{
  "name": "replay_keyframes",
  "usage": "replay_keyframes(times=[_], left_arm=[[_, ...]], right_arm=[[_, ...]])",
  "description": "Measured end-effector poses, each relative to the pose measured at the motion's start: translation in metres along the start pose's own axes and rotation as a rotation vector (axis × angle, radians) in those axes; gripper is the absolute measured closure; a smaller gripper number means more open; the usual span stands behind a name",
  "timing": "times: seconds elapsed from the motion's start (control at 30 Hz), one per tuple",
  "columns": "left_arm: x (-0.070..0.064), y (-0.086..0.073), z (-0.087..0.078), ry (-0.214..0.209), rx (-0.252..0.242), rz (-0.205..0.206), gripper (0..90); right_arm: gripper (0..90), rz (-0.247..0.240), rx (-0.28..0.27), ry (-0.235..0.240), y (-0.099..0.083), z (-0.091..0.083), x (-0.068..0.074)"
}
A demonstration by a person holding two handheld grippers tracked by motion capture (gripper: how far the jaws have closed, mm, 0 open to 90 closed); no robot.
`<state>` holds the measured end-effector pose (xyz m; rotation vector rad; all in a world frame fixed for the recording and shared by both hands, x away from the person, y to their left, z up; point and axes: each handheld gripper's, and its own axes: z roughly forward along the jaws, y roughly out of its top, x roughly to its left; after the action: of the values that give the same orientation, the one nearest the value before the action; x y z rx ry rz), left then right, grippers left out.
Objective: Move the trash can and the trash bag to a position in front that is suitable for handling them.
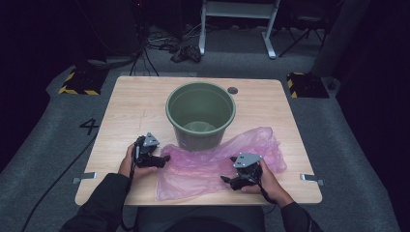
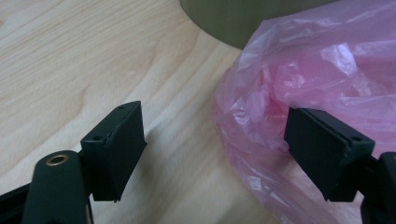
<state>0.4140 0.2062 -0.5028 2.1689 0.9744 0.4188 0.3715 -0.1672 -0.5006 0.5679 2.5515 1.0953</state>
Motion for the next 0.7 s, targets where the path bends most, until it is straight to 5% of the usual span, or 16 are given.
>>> replay_keyframes(times=[0.2,0.43,0.57,0.7], left_arm=[[-0.001,0.009,0.005,0.017,0.006,0.035,20.7],[-0.001,0.018,-0.019,-0.050,-0.130,0.014,20.8],[-0.008,0.024,-0.024,-0.069,-0.165,0.013,21.2],[-0.013,0.023,-0.020,-0.077,-0.127,0.038,20.4]], right_arm=[[19.3,0.023,0.005,-0.016,0.000,0.002,-0.010],[19.9,0.024,0.007,-0.007,-0.001,-0.001,-0.011],[19.6,0.003,-0.027,0.045,0.003,-0.014,-0.001],[17.6,-0.048,-0.041,0.103,0.005,-0.024,0.012]])
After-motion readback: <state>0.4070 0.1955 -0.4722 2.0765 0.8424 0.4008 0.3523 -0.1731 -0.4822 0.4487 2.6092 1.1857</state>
